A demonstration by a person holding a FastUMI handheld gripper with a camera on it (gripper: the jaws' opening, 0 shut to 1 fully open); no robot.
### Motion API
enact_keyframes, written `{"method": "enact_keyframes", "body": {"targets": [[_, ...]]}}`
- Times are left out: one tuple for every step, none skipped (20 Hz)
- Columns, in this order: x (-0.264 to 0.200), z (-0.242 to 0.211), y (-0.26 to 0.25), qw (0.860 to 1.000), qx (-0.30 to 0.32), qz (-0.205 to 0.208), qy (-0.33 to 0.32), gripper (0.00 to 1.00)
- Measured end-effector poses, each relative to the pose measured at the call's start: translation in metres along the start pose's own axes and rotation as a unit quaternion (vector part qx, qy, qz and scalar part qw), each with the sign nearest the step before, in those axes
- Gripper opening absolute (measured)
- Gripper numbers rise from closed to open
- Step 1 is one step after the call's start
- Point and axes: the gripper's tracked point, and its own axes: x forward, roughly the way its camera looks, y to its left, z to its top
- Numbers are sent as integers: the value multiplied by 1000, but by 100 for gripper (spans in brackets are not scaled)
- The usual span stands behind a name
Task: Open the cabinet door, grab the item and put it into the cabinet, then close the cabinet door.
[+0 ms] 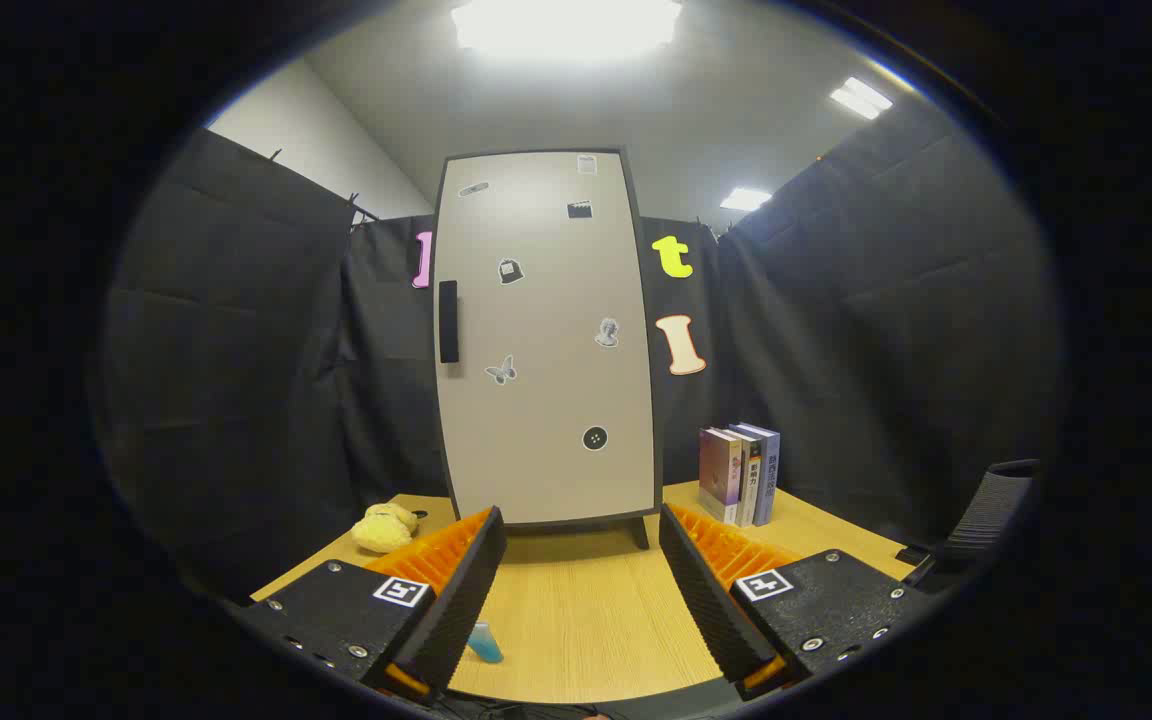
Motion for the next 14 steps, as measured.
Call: {"method": "enact_keyframes", "body": {"targets": [[0,-1,0,1000,1,0,1,95],[-1,-1,-1,1000,2,0,2,95],[-1,-1,-2,1000,3,-1,2,95],[-1,-2,-3,1000,3,-2,1,95],[-1,-2,-4,1000,3,-2,1,95],[-1,-3,-6,1000,2,-2,1,95],[-2,-3,-7,1000,3,-3,1,95],[-4,-3,-9,1000,3,-3,1,95],[-4,-4,-9,1000,4,-4,2,95],[-4,-5,-10,1000,5,-4,3,95],[-5,-4,-11,1000,6,-4,3,95],[-5,-5,-12,1000,7,-4,3,95],[-4,-4,-12,1000,7,-5,3,95],[-4,-4,-12,1000,7,-5,4,95]]}}
